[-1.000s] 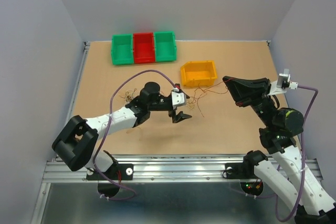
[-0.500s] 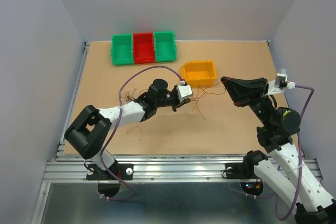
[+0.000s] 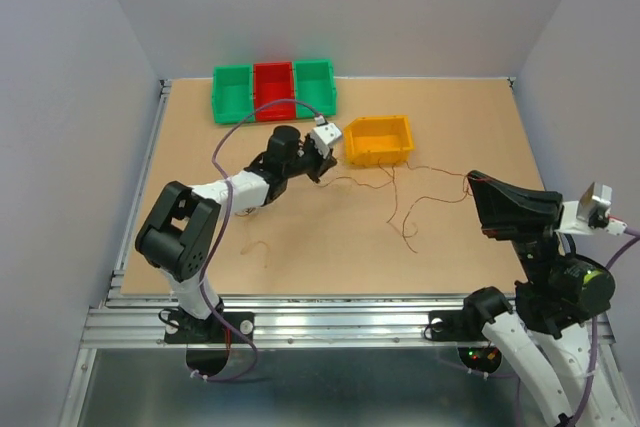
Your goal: Untangle the cables
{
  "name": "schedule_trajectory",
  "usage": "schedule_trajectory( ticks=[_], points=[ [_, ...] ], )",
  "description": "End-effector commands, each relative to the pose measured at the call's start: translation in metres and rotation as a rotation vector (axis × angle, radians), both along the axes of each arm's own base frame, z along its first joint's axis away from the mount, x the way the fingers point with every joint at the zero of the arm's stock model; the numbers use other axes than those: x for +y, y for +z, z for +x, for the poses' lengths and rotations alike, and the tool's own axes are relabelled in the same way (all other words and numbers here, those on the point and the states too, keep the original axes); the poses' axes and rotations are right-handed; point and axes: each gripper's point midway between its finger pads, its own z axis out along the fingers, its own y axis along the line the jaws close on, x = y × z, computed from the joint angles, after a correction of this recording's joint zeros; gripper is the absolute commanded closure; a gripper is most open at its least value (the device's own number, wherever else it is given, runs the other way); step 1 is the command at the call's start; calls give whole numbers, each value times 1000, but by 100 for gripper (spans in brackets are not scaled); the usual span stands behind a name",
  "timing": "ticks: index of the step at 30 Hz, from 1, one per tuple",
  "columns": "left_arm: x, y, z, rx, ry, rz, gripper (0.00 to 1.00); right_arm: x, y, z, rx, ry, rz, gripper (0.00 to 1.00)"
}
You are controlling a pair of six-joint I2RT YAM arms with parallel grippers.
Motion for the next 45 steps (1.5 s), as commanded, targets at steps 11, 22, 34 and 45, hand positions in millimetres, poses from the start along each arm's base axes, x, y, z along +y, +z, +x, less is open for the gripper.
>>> schedule_trajectory(
  ticks=[11,22,34,45],
  points=[
    [73,61,95,7,369,-91,100,-50,-11,-13,77,-259,18,99],
    [161,102,210,-168,774,-76,100,-27,-40,63,247,-305,-98,99],
    [198,85,289,-191,940,17,100,-29,-41,55,223,-301,-91,99],
    [205,143,256,-229,935,-4,3,-6,-56,79,290,-238,-170,99]
  ],
)
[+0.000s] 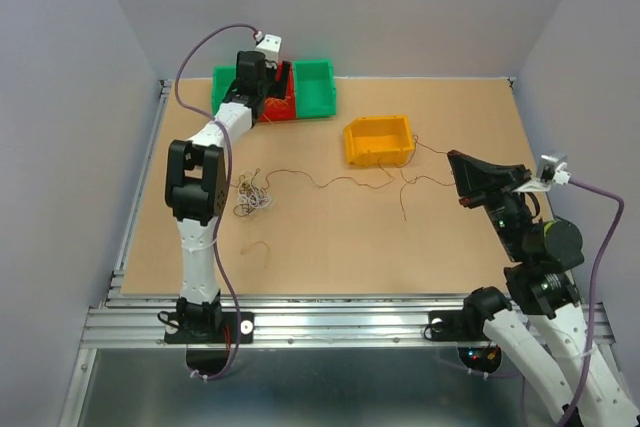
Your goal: Untangle the cables
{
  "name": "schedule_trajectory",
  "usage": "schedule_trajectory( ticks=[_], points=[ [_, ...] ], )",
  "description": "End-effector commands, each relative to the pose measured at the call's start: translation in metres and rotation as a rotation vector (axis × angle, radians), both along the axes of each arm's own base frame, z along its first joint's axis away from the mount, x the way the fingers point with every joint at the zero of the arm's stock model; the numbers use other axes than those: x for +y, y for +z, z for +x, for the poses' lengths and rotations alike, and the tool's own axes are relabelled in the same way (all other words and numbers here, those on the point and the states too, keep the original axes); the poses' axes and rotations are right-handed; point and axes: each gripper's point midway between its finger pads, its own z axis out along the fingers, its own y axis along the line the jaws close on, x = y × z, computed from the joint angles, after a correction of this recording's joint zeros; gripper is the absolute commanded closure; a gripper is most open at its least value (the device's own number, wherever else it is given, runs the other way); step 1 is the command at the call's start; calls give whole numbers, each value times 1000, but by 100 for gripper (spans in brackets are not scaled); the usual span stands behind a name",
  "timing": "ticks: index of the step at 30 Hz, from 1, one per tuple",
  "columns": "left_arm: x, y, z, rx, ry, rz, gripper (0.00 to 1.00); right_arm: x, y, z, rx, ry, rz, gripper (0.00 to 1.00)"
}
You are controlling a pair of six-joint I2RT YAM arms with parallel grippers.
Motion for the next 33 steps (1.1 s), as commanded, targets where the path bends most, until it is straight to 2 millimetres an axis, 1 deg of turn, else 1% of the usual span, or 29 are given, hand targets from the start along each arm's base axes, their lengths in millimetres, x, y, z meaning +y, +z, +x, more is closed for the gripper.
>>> schedule_trajectory(
  ticks=[1,2,3,4,5,6,7,8,9,10,11,12,14,15,16,17,18,21,22,24,25,26,29,30,31,32,33],
  points=[
    [3,121,-32,-210,-6,-52,2,18,6,13,7,59,-52,99],
    [0,126,-39,-216,-20,-61,1,20,4,18,19,61,-63,99],
    [-6,109,-50,-178,-52,-66,1,25,-3,30,48,60,-83,99],
    [-15,132,-66,-219,-89,-83,1,26,-5,36,61,53,-91,99],
    [-20,108,-81,-173,-117,-81,1,27,-7,41,70,47,-98,99],
    [-30,106,-93,-170,-167,-93,1,27,-7,47,73,33,-105,99],
    [-45,131,-114,-228,-237,-131,1,27,-14,59,99,11,-110,99],
    [-51,129,-126,-231,-272,-146,1,27,-16,65,108,-2,-112,99],
    [-58,105,-143,-185,-315,-159,1,26,-13,70,99,-13,-104,99],
    [-61,120,-158,-218,-341,-186,1,28,-19,80,120,-23,-109,99],
    [-65,124,-167,-234,-363,-214,1,30,-20,85,118,-26,-111,99],
    [-69,110,-178,-207,-389,-223,1,31,-15,89,103,-26,-104,100],
    [-67,112,-193,-225,-402,-226,1,37,-18,105,128,-29,-109,99],
    [-66,112,-196,-232,-400,-222,1,40,-20,111,135,-23,-114,99],
    [-61,117,-198,-253,-383,-217,1,43,-14,115,127,-14,-113,99],
    [-59,114,-199,-255,-373,-209,1,47,-15,119,128,-7,-114,99],
    [-56,106,-200,-247,-364,-195,1,51,-21,130,140,-4,-120,99],
    [-50,96,-196,-244,-331,-172,1,60,-23,145,135,7,-134,99],
    [-48,88,-191,-230,-314,-162,1,60,-24,149,134,1,-140,99],
    [-48,86,-186,-224,-303,-155,1,60,-21,155,120,-13,-137,99],
    [-47,84,-185,-220,-301,-151,2,60,-26,161,132,-25,-144,100],
    [-47,78,-183,-209,-297,-147,2,58,-26,165,138,-46,-141,99],
    [-46,76,-180,-205,-286,-139,2,56,-32,179,159,-79,-149,99],
    [-45,76,-179,-206,-282,-136,2,53,-31,184,162,-108,-145,99],
    [-45,76,-179,-206,-282,-136,2,52,-35,187,172,-118,-150,99],
    [-44,76,-180,-206,-279,-134,2,53,-41,196,190,-132,-153,100],
    [-45,76,-180,-207,-281,-133,2,53,-42,200,194,-137,-156,99]
  ],
)
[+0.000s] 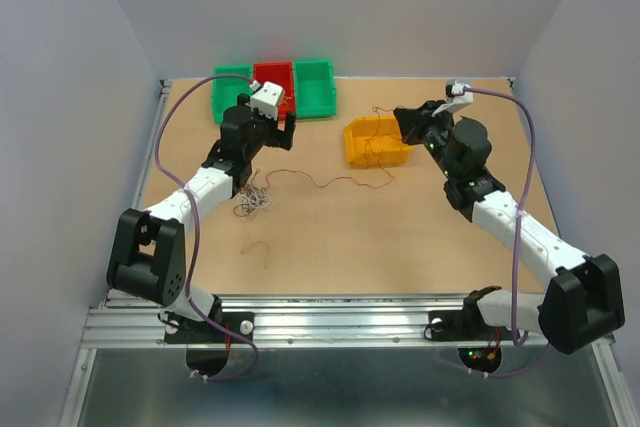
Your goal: Untangle the cables
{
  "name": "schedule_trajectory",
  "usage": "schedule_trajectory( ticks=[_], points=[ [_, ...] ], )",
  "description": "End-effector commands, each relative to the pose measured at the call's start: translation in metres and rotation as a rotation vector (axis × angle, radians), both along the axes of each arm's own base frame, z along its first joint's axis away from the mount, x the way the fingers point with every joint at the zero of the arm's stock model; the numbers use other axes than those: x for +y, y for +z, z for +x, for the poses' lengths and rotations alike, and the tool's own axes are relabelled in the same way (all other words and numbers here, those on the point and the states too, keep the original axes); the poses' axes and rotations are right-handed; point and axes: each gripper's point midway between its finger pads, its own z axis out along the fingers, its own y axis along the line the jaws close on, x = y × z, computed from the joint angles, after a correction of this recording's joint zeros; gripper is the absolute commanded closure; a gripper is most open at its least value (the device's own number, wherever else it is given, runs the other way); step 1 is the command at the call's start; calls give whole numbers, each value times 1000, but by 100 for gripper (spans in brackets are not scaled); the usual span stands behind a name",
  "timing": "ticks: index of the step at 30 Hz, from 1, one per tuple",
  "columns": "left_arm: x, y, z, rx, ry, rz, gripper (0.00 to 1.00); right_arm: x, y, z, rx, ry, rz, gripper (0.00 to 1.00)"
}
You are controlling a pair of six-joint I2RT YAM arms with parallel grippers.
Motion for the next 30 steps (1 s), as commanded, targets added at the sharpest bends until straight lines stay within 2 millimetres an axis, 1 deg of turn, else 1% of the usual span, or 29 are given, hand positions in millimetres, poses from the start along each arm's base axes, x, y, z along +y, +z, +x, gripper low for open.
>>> schedule_trajectory(
  ticks=[1,5,7,12,13,14,16,19,22,24,27,30],
  points=[
    [3,36,7,-109,18,-14,3,-11,45,22,-116,-89,22,99],
    [4,35,9,-109,22,-7,4,-5,24,50,-61,-116,3,99],
    [5,33,10,-105,29,-4,5,-9,19,60,-40,-158,13,99],
    [4,31,11,-94,26,-1,5,-9,-4,85,32,-216,-2,99],
    [4,31,11,-96,26,-2,5,-8,-11,92,51,-223,-12,99],
    [4,30,11,-94,26,2,5,-10,-13,96,62,-241,-13,99],
    [4,29,11,-91,27,2,5,-11,-23,104,92,-262,-33,99],
    [4,29,11,-89,24,2,5,-18,-35,107,114,-301,-75,99],
    [3,29,11,-89,20,1,5,-24,-41,112,91,-334,-122,100],
    [3,29,11,-87,18,2,5,-24,-53,119,72,-334,-172,99],
    [2,27,12,-83,18,3,5,-17,-71,131,73,-308,-234,99],
    [3,26,12,-81,19,7,5,-2,-81,133,58,-225,-279,99]
  ],
)
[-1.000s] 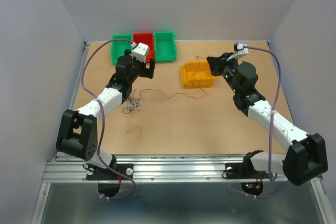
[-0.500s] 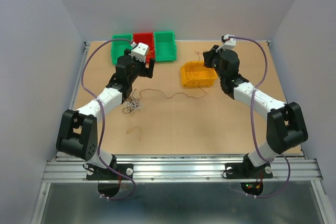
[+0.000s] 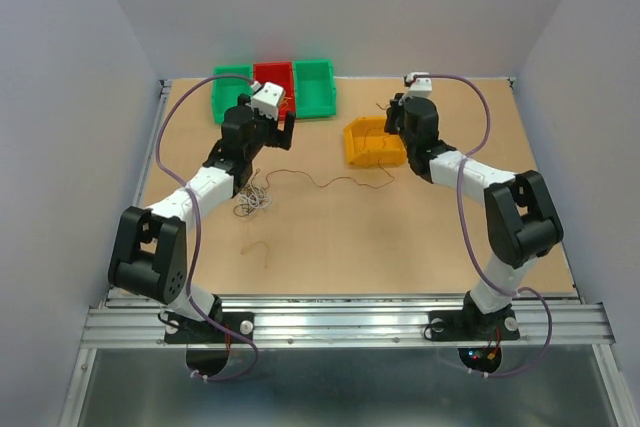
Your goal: Untangle the cables
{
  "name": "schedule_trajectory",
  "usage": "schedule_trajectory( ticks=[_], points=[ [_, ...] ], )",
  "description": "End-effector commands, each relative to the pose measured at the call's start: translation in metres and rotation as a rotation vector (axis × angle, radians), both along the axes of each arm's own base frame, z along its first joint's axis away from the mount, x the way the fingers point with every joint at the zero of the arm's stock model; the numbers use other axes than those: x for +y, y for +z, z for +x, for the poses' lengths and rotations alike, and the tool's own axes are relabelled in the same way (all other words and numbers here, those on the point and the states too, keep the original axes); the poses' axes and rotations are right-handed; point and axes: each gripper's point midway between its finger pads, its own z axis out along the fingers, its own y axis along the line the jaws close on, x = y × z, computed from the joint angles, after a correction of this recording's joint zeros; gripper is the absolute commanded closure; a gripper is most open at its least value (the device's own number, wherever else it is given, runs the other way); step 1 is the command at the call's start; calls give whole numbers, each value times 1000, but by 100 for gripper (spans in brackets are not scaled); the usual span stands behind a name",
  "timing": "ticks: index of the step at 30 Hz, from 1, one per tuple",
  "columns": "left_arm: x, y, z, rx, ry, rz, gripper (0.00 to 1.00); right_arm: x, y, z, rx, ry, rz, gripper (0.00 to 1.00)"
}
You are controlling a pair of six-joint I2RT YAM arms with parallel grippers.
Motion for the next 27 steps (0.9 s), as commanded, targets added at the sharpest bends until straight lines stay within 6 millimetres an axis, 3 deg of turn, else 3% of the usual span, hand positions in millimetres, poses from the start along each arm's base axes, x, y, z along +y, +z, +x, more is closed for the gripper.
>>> schedule_trajectory(
  ticks=[1,5,10,17,21,27],
  points=[
    [-1,30,9,-78,1,-15,5,11,16,13,-97,85,-70,99],
    [-1,30,9,-76,-3,-12,5,27,-1,2,-117,222,-146,100],
    [-2,30,8,-76,-8,-11,5,30,-17,-1,-84,275,-219,99],
    [-1,31,7,-76,-8,-9,5,30,-61,-8,107,295,-224,99],
    [-3,31,5,-74,-18,-14,5,38,-65,-20,153,364,-222,99],
    [-3,30,5,-73,-17,-12,5,42,-54,-44,158,433,-205,99]
  ],
)
